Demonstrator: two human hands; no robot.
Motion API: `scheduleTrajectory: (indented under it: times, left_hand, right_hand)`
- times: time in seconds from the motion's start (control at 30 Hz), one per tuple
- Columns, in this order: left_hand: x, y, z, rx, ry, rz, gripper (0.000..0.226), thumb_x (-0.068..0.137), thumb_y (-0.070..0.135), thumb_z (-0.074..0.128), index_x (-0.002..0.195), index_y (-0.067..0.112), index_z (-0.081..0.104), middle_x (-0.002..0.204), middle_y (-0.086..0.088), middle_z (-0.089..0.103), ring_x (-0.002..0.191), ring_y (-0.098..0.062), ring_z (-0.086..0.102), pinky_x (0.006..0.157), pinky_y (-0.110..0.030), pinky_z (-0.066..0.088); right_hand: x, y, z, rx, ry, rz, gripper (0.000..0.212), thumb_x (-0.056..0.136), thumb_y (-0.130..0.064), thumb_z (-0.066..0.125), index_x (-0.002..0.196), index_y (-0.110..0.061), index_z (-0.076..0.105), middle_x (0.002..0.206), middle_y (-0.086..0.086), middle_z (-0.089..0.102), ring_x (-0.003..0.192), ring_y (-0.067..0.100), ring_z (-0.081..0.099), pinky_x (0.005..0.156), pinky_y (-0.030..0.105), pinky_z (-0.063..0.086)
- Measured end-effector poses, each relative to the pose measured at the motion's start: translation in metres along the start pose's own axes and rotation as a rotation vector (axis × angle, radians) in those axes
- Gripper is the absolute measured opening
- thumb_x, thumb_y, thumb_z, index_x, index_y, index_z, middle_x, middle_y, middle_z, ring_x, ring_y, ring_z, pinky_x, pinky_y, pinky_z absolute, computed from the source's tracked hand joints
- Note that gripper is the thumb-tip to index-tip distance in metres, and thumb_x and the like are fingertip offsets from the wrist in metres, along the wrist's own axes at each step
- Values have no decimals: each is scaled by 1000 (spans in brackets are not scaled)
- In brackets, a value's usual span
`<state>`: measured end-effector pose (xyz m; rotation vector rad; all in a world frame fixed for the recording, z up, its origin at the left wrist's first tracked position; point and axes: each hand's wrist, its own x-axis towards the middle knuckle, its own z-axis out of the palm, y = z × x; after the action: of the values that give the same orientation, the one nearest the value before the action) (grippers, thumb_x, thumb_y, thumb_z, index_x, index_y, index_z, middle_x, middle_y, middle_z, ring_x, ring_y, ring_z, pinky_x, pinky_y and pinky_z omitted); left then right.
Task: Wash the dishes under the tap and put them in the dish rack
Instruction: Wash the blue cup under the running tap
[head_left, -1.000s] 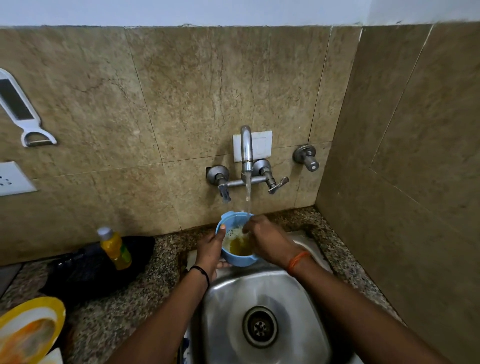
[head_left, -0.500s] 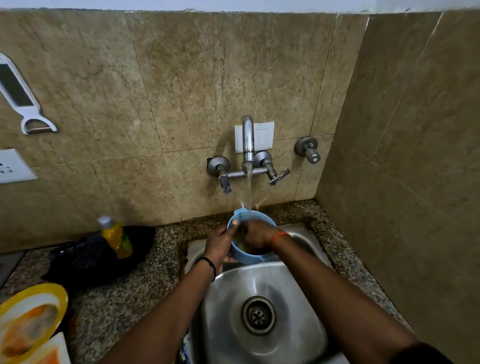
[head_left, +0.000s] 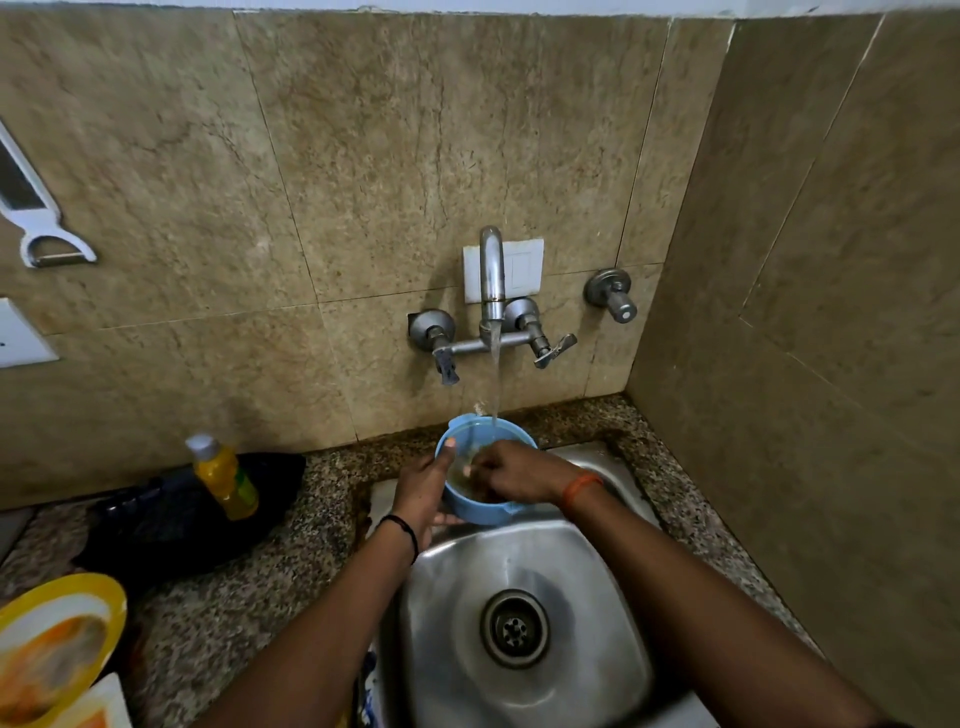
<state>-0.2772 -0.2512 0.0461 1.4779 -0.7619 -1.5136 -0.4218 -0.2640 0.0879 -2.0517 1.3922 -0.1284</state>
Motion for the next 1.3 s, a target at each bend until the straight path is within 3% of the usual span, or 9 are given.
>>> scheduleTrajectory:
  times: [0.1,0.2,0.47,0.6,0.7,0.83,0.93,1.13,1.3]
  left_hand:
    - [9,2,-10,-11,-15,-53,44,89,50,57,113,14,63,106,-14,67,90,-33,66,57,-36,56]
    - [17,8,-14,10,-29,-96,52,88,54,55,115,11,61,110,-16,65,85,-30,65,53,-34,55]
    - [36,18,5,44,-19,-114,57,86,64,48,113,16,63,108,-11,68,94,-27,65,66,-35,55]
    - [37,22,27,217,74,106,42,89,59,49,98,21,64,95,-8,68,82,-24,65,66,-31,56]
    - [36,14,38,727,123,449,42,89,60,43,119,35,58,119,-7,52,110,-27,52,95,-35,46]
    - [31,4,47,984,222,758,55,88,59,43,129,24,50,119,-8,40,114,-27,40,96,-34,35]
    - [26,-7,56,1147,196,900,62,87,59,42,139,26,37,135,-11,35,123,-28,38,103,-42,37]
    - [36,-9,39,1163,-75,1000,76,82,69,46,147,46,13,156,-5,16,139,-26,25,111,-44,31]
    - [33,-16,37,661,-28,617,119,49,76,72,146,32,18,141,4,32,127,-13,37,100,-28,35]
  right_hand:
    - [-13,7,-3,-35,156,-126,33,95,-41,52,90,-13,68,93,5,71,86,20,63,79,32,48]
    - [-19,16,-3,-232,168,-182,36,90,-50,56,103,-20,72,106,3,73,101,19,64,97,33,43]
    - [-21,26,12,-74,334,-186,34,98,-38,46,108,-14,67,110,10,69,97,23,63,73,26,42]
    - [-17,30,19,306,499,-1,35,102,-31,42,110,-6,64,108,14,68,96,23,63,68,27,42]
    - [-10,31,22,699,569,200,33,102,-26,42,112,-2,63,109,15,66,103,30,63,85,40,53]
    - [-5,35,26,1220,549,370,32,101,-28,44,114,-5,63,116,20,65,107,38,62,88,51,55]
    - [-1,33,23,1544,514,469,38,101,-30,43,127,-4,54,123,22,60,109,39,59,76,45,54]
    - [-6,43,15,1803,388,509,46,102,-32,40,138,-3,42,137,27,50,124,47,49,95,69,38]
    - [-6,47,15,1850,366,467,47,103,-33,37,140,-5,39,138,27,48,124,49,48,97,75,33]
